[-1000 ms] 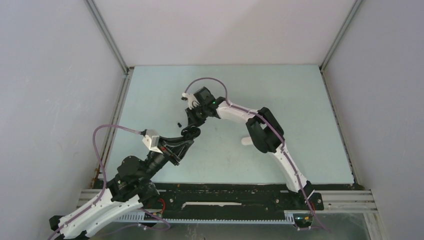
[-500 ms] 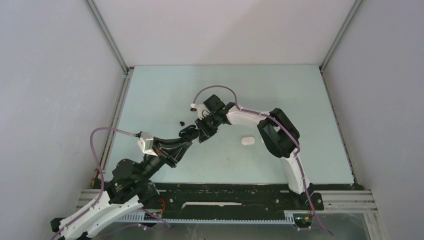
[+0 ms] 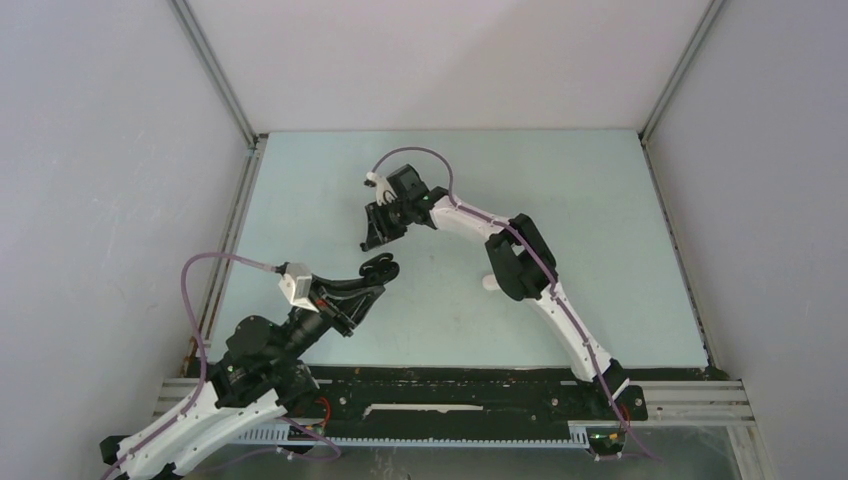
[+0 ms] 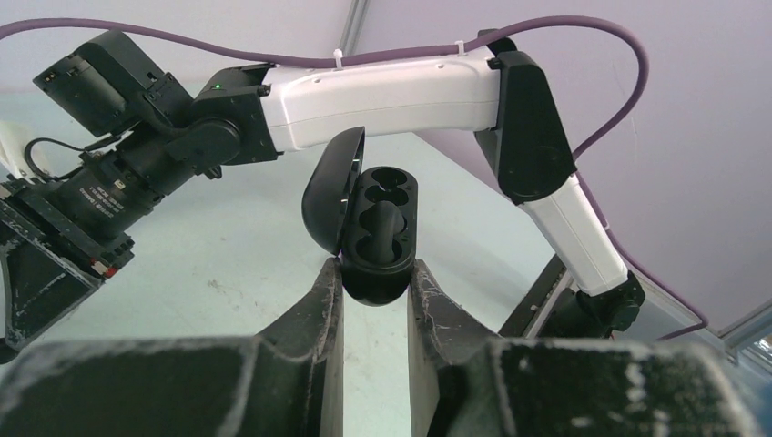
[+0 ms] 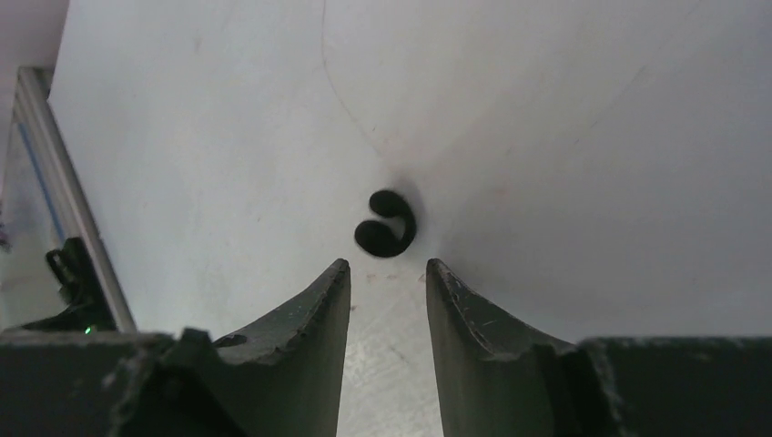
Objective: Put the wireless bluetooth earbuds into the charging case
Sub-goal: Pick up the earbud from the center of the board.
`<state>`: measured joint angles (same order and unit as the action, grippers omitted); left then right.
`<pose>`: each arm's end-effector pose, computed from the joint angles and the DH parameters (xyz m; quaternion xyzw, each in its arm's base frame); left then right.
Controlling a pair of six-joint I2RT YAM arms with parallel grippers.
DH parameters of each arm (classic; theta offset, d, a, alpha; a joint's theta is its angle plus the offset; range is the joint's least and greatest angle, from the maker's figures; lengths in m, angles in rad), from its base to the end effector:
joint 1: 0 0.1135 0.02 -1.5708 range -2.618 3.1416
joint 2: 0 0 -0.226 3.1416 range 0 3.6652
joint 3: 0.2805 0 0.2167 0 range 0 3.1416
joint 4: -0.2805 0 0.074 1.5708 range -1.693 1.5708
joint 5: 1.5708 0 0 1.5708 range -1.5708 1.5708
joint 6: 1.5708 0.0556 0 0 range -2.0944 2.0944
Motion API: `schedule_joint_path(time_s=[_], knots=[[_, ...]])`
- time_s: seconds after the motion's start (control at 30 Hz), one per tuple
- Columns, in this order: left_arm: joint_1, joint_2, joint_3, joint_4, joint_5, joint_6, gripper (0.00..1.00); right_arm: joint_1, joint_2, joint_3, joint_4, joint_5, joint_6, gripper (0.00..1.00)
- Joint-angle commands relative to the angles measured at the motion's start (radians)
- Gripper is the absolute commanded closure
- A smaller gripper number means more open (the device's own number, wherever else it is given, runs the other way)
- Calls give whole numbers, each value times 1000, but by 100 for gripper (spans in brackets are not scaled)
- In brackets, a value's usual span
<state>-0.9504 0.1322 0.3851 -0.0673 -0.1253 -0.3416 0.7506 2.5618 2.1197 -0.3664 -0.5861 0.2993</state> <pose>0.0693 -0.0851 0.2773 0.1450 0.6224 -0.4305 0.6374 0.3491 0.3676 0.1154 -0.3036 0.8421 0.4105 0.1738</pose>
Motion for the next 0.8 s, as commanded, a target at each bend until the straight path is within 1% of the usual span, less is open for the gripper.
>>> schedule_joint_path(time_s=[0.0, 0.13, 0.33, 0.47, 0.53, 0.63, 0.77], knots=[[5, 14, 58, -4, 1, -5, 100, 22, 44, 106, -16, 90, 34, 60], [6, 15, 61, -10, 2, -8, 100, 36, 62, 135, -20, 138, 33, 60], [6, 13, 57, -10, 3, -8, 100, 62, 63, 114, -43, 191, 11, 62], [5, 15, 55, 0, 9, -11, 100, 91, 60, 114, -63, 239, -18, 65], [5, 13, 53, 0, 13, -14, 100, 101, 57, 114, -67, 249, -28, 68], [6, 1, 49, -3, 15, -19, 100, 111, 48, 108, -70, 267, -45, 78], [6, -17, 47, -8, 12, -22, 100, 118, -4, 71, -73, 277, -68, 97]])
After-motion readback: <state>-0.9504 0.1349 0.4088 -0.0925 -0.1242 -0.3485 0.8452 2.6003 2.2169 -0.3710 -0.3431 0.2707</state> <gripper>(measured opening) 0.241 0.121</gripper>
